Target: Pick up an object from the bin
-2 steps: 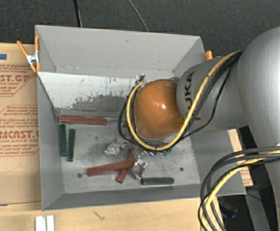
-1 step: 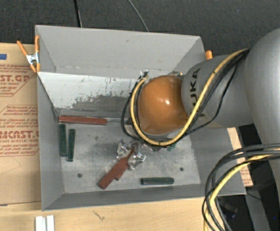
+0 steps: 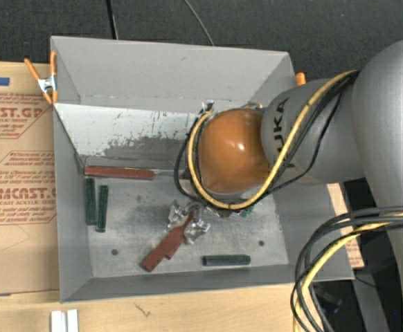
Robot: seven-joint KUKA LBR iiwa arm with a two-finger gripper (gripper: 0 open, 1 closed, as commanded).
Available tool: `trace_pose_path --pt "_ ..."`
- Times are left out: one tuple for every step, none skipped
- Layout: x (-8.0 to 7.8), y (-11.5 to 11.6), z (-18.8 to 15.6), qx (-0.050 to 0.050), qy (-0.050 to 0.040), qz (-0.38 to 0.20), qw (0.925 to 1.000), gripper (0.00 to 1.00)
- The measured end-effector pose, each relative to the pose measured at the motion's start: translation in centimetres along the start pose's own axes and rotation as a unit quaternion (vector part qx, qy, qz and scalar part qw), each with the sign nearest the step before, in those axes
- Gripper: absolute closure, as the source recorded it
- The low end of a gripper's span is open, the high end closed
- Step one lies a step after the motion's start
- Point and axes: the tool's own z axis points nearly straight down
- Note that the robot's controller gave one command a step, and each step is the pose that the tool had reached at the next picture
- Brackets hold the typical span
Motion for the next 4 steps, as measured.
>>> trace_pose_path --pt "0.0 0.0 -0.1 0.0 0.0009 0.0 1.0 1.0" --pt "0.2 0.2 -0.7 -0.003 0.0043 0.0 1.0 1.0" --pt "0.2 0.2 -2.7 -0.004 0.0065 0.0 1.0 1.0" --pt "0.1 0.2 -4.5 -0.003 0.0058 0.0 1.0 1.0"
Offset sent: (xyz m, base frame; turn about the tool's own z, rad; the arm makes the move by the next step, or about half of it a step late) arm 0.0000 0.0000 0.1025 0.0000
